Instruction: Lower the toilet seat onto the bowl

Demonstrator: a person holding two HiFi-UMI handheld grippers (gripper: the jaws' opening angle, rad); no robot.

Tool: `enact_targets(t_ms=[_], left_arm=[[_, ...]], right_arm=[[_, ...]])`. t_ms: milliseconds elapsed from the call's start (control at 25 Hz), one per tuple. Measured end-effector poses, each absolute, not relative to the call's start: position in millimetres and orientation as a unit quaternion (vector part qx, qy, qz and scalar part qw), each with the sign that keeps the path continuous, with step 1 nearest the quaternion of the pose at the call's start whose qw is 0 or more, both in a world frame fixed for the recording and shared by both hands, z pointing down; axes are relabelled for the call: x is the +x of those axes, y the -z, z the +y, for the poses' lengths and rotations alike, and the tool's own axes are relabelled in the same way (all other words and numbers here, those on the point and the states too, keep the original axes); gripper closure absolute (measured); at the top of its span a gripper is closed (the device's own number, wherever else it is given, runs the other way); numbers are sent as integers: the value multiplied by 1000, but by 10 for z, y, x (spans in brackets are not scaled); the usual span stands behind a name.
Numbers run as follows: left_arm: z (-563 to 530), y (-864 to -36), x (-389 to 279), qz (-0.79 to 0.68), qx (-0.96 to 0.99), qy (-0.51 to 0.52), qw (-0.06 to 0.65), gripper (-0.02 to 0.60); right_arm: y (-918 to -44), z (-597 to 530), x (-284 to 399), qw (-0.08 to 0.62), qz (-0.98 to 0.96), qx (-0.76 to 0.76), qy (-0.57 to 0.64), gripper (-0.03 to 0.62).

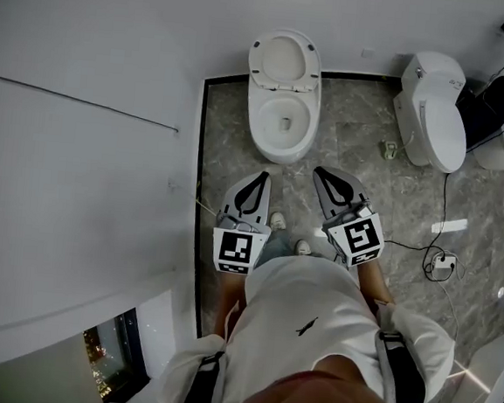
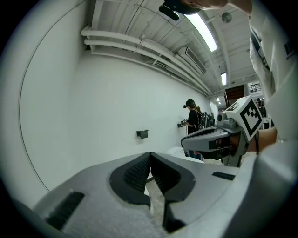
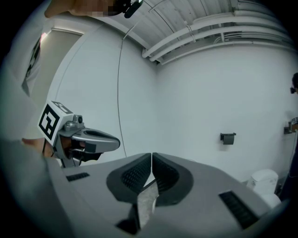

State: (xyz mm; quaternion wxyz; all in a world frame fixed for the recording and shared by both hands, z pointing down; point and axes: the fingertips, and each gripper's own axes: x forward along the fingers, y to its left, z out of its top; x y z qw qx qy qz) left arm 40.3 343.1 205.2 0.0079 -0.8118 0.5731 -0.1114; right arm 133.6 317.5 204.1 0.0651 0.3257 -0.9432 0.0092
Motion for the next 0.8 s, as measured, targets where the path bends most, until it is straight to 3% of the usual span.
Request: enact_targets(t_ms=[800], left_arm=[[2611, -2040, -469, 525, -844, 106, 9, 554]], right_arm=[[-2010, 2513, 504, 89, -919, 384, 0, 563]])
